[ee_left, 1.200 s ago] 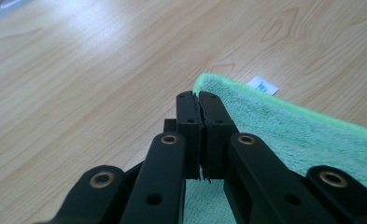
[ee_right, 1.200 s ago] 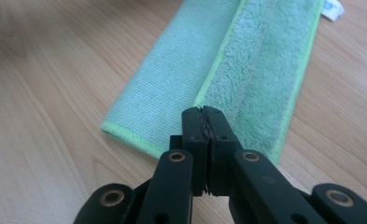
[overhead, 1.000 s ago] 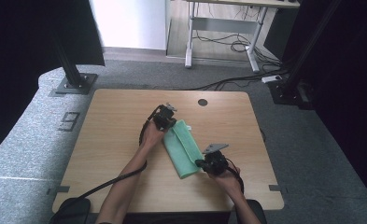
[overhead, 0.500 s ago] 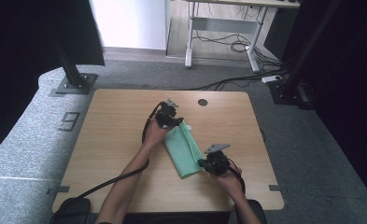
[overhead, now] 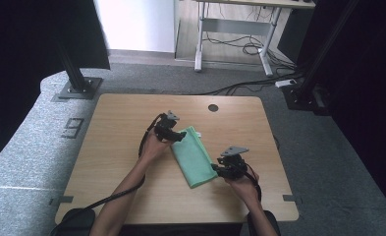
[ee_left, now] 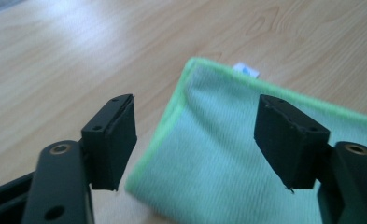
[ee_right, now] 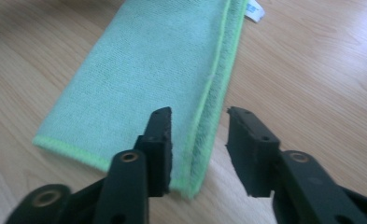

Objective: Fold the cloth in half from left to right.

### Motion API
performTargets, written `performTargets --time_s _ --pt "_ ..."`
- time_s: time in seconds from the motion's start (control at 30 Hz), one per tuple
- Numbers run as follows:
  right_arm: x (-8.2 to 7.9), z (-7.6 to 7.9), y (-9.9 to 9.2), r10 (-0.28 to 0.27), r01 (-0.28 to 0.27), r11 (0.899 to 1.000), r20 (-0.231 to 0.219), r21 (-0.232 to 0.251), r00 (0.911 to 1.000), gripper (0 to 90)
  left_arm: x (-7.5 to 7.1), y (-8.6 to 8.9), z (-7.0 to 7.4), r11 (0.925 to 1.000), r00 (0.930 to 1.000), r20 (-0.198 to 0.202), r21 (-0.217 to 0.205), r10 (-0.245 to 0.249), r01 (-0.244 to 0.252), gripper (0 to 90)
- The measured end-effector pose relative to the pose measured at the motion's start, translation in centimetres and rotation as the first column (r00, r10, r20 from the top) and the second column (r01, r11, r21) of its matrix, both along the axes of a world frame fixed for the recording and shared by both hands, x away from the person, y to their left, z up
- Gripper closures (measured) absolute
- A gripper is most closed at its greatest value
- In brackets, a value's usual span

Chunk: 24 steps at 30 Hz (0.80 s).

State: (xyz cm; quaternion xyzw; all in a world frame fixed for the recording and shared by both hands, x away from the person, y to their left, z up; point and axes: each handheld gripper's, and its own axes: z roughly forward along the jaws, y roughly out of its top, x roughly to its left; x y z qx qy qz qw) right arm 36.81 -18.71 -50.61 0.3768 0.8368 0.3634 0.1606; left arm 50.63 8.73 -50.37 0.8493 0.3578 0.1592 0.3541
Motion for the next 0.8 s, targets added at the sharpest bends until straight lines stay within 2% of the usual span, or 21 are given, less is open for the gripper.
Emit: performTargets --time_s 0.1,0.13,0.23,0.27,0.3,0.33,0.47,0.63,0.73,0.77,0.8 --pt "0.4 -0.5 0.4 0.016 -0.016 1.000 -0.008 -0.005 0.9998 55.5 -0.4 0.4 -0.3 1.0000 1.0000 -0.006 0.003 0.002 -0.002 26.7" --pt "0.8 -1.3 0.7 0.019 -0.020 0.999 -0.022 -0.043 0.9996 55.1 -0.8 0.6 -0.7 0.9999 0.9999 -0.009 0.009 0.004 -0.004 25.4" --pt "1.4 -2.3 0.6 0.008 -0.012 0.996 -0.041 -0.083 0.9991 55.0 -1.4 1.0 -1.1 0.9998 0.9999 -0.011 0.018 0.006 -0.006 23.7" --pt "1.4 -2.3 0.6 0.008 -0.012 0.996 -0.041 -0.083 0.9991 55.0 -1.4 1.0 -1.1 0.9998 0.9999 -0.011 0.018 0.006 -0.006 22.9" --pt "1.7 -2.9 0.2 0.005 -0.012 0.995 -0.064 -0.094 0.9979 54.1 -1.7 1.2 -1.3 0.9997 0.9998 -0.015 0.020 0.012 -0.011 21.7" --pt "1.8 -3.0 0.1 0.002 -0.008 0.997 -0.070 -0.079 0.9976 54.1 -1.8 1.2 -1.4 0.9997 0.9998 -0.016 0.020 0.014 -0.013 21.2" --pt "1.8 -2.9 -0.1 0.001 -0.007 0.996 -0.069 -0.088 0.9976 53.7 -1.9 1.4 -1.9 0.9994 0.9994 -0.022 0.025 0.025 -0.024 20.8" --pt "1.3 -3.0 0.1 0.005 -0.012 0.996 -0.074 -0.085 0.9972 53.0 -1.6 1.5 -3.4 0.9952 0.9982 -0.023 0.083 0.055 -0.053 20.8" --pt "1.1 -3.0 0.2 0.017 -0.024 0.997 -0.090 -0.075 0.9958 53.1 -1.2 1.7 -3.7 0.9961 0.9974 -0.030 0.062 0.065 -0.063 19.0" --pt "0.9 -3.0 0.5 0.031 -0.038 0.997 -0.090 -0.074 0.9955 53.5 -0.8 1.9 -4.0 0.9967 0.9961 -0.041 0.025 0.078 -0.077 18.6" --pt "0.9 -3.0 0.5 0.031 -0.038 0.997 -0.090 -0.074 0.9955 53.5 -0.8 1.9 -4.0 0.9967 0.9961 -0.041 0.025 0.078 -0.077 17.8"
